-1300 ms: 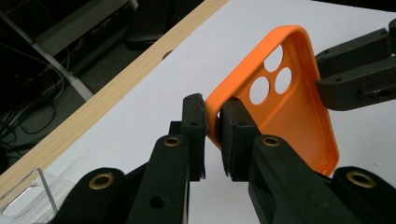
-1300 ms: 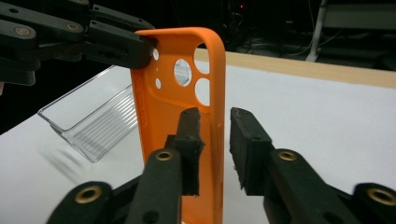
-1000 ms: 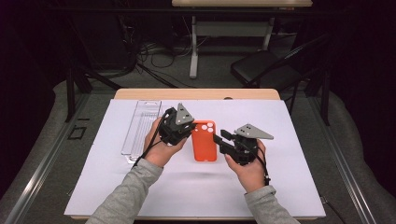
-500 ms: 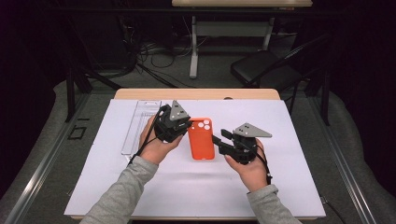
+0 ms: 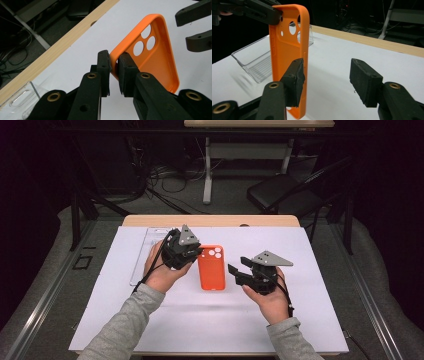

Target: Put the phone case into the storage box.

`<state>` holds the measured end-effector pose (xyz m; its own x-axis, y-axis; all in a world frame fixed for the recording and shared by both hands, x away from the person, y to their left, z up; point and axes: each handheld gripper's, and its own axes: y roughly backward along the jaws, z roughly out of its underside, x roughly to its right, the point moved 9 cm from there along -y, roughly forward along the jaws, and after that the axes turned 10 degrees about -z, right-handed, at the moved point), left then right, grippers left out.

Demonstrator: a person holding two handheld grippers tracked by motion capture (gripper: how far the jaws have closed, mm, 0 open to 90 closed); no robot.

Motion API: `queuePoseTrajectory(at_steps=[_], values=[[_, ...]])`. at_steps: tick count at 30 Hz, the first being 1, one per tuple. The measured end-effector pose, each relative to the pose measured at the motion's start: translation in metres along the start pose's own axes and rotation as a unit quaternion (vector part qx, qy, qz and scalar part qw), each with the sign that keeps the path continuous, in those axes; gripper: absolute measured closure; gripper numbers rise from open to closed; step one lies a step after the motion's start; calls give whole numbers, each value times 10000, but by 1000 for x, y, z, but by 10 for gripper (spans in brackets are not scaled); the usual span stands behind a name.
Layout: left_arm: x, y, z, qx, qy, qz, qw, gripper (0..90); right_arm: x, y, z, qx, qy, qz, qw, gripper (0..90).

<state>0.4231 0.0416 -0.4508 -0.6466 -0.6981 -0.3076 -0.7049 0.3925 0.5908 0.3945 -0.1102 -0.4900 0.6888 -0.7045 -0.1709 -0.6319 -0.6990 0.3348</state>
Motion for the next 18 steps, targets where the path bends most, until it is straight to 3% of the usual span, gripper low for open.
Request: queuePoseTrajectory(at_steps=[7,18], values=[[2,1,-3,-7,-179,154,9997,810,0,0,-1,49,129,34,9999,412],[-7,0,-3,-51,-277,-10,9996,809,4,4,-4,133,143,154,9997,374]])
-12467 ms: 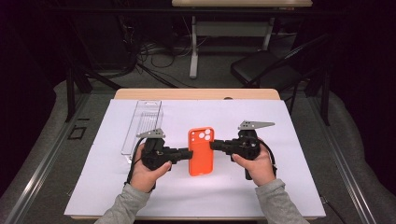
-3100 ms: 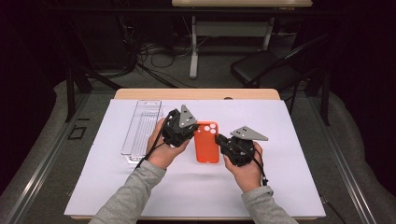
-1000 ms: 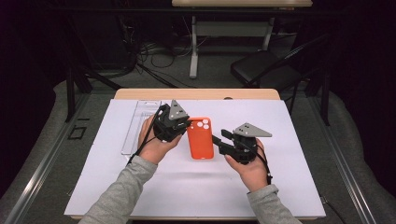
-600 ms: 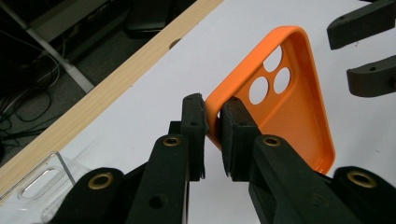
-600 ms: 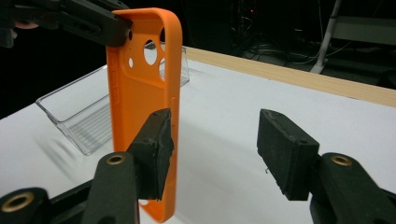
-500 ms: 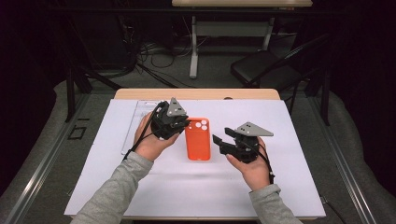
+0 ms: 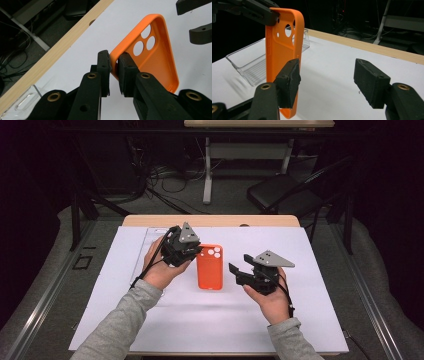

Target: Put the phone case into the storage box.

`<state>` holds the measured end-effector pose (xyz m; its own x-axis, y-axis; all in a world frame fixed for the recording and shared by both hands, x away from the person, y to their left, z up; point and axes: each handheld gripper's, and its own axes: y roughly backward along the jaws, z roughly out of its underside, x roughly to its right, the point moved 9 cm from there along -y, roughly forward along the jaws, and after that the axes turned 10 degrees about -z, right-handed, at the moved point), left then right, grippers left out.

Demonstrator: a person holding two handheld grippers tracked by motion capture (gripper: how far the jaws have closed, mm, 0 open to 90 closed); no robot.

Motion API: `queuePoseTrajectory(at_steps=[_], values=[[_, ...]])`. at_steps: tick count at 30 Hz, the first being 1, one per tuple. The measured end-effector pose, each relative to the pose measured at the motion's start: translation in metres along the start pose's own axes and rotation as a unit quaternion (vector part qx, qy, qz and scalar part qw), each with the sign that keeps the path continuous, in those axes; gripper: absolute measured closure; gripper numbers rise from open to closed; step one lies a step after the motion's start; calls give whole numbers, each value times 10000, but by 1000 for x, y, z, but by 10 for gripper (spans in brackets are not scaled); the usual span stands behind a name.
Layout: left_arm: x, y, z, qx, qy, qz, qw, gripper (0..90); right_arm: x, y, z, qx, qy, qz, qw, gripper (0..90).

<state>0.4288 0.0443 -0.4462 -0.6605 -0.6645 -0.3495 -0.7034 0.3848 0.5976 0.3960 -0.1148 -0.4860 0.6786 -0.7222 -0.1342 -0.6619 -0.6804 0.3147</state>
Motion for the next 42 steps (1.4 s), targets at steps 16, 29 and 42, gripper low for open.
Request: queuePoseTrajectory(at_steps=[16,29,42], values=[[-26,-2,-3,172,55,-250,9995,809,7,2,0,100,-24,115,9999,333],[-44,-5,-4,350,149,-379,9986,809,10,1,5,-54,4,155,9999,279],[-62,-14,0,296,143,-556,9979,809,19,-7,14,-252,-198,265,9991,229]])
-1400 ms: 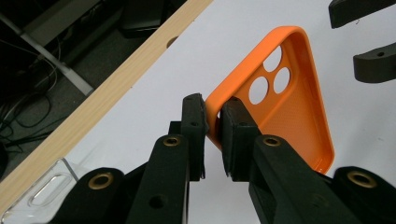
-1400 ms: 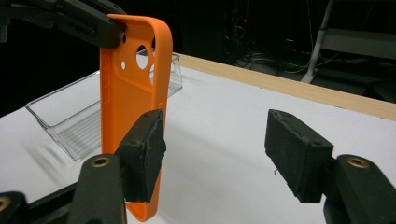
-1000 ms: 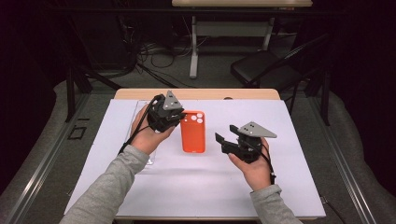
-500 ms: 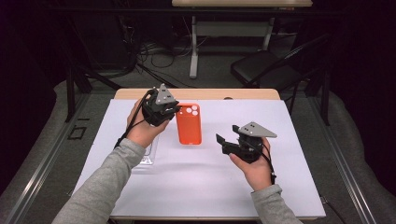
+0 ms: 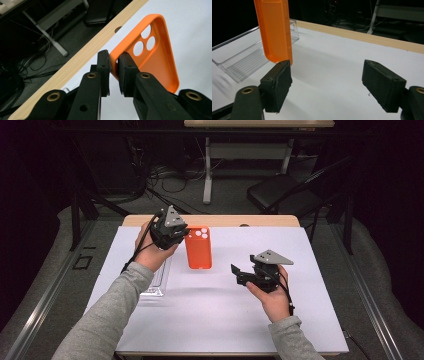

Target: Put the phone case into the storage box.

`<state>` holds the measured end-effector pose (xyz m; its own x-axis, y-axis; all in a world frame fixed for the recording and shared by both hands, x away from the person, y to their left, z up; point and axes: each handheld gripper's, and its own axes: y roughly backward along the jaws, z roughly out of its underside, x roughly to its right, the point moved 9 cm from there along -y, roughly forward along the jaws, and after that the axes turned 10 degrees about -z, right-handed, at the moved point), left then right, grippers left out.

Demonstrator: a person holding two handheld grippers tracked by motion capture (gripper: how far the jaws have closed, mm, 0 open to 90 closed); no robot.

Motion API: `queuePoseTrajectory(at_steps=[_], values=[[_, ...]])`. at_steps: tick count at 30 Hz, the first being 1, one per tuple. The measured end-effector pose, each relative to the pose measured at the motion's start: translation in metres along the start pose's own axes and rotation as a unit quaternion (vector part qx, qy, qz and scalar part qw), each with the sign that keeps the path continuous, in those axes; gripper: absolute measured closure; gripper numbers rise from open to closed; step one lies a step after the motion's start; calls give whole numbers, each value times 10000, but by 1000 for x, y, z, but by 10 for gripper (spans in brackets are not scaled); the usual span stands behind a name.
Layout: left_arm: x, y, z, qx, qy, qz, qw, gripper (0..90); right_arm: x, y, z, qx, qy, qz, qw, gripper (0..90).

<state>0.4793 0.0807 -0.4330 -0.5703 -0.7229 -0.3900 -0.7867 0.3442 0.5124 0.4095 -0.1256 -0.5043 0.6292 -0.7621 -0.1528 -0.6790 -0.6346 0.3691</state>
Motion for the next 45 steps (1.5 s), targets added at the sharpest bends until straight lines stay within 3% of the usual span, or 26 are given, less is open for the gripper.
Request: queuePoseTrajectory(at_steps=[10,22,35,45], values=[[-18,-5,5,-7,61,-206,9998,809,-5,-3,2,-25,132,-129,9998,157],[-39,-9,10,8,61,-439,9990,809,-5,-4,4,-5,121,-167,9998,147],[-70,-17,21,-140,57,-706,9974,810,1,-3,5,120,72,-65,9999,147],[-94,-17,20,-159,-5,-968,9952,810,1,-4,9,83,132,-20,9999,147]])
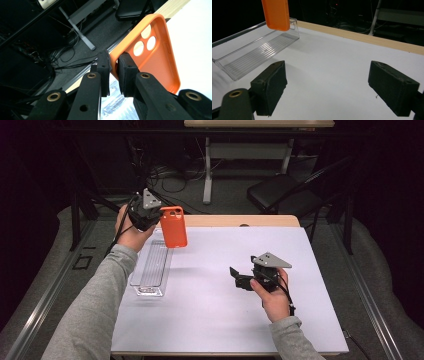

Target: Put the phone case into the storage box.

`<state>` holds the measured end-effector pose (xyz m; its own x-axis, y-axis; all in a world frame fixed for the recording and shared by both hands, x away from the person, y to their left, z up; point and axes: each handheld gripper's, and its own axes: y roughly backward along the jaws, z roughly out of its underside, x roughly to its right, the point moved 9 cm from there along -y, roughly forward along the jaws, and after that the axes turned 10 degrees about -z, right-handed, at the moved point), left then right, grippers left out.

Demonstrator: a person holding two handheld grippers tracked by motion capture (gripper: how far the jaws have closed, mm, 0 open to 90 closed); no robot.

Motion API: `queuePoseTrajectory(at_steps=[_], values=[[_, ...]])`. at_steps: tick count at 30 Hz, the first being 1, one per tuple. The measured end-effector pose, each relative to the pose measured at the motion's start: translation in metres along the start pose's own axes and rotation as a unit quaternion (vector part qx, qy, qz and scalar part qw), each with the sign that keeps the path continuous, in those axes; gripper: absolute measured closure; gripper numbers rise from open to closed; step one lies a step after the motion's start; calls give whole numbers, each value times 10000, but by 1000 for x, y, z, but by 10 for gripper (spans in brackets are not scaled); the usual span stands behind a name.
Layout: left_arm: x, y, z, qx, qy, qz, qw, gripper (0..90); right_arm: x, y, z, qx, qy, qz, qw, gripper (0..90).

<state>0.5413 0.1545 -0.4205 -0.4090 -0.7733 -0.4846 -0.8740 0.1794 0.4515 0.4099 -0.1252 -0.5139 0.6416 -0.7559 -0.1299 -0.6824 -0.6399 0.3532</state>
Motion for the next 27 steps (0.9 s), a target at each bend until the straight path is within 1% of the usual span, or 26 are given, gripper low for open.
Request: queuePoseTrajectory(at_steps=[4,7,12,15,17,19,22,23,27], values=[[-6,-2,1,-18,-18,-49,10000,810,1,4,-2,58,-31,20,10000,148],[-11,-4,2,-9,47,-82,10000,810,3,7,-3,120,-48,49,9999,149],[-17,-8,4,-8,113,-113,9999,810,4,8,-3,106,-45,72,9999,149],[-22,-10,5,-25,56,-142,9999,809,5,7,-2,88,-42,74,9999,149],[-25,-12,5,29,102,-156,9998,809,4,7,-2,100,-48,61,9999,149],[-28,-13,8,-14,88,-171,9998,809,4,8,-3,106,-54,61,9999,150],[-30,-18,10,-21,123,-200,9997,809,6,8,-2,114,-43,97,9999,150],[-31,-19,12,-54,101,-189,9998,810,6,9,-2,112,-43,104,9999,150],[-34,-24,14,-38,115,-215,9997,809,7,9,-2,115,-50,120,9998,150]])
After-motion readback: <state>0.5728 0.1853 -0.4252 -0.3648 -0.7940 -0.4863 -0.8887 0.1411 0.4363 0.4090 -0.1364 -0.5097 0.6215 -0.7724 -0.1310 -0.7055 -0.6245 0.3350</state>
